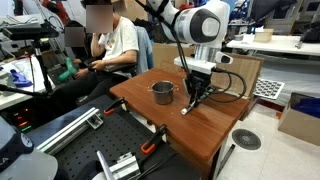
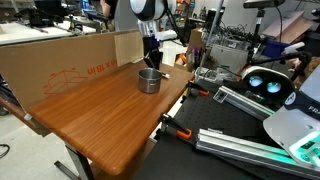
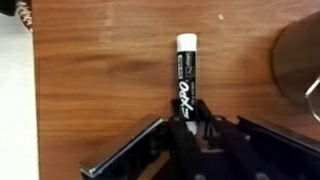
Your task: Place the marker in the pot
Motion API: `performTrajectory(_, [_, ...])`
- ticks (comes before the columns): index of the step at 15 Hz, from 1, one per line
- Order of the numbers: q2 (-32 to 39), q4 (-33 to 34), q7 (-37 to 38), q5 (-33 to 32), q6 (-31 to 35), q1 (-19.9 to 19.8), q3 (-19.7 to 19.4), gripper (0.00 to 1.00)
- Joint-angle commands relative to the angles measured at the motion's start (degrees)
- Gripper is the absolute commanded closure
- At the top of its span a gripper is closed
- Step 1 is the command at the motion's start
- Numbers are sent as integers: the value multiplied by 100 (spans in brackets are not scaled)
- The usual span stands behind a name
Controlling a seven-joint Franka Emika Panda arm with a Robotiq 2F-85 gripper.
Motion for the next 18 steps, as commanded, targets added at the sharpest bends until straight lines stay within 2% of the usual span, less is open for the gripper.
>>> performTrajectory(1, [104, 182, 75, -70, -183, 3, -11, 95])
performTrajectory(10, [-639, -461, 453, -155, 927, 80, -209, 95])
performTrajectory(15, [-1385, -1412, 1142, -946, 2369, 533, -442, 95])
performTrajectory(18, [-1813, -1987, 2099, -1679, 3238, 1045, -829, 95])
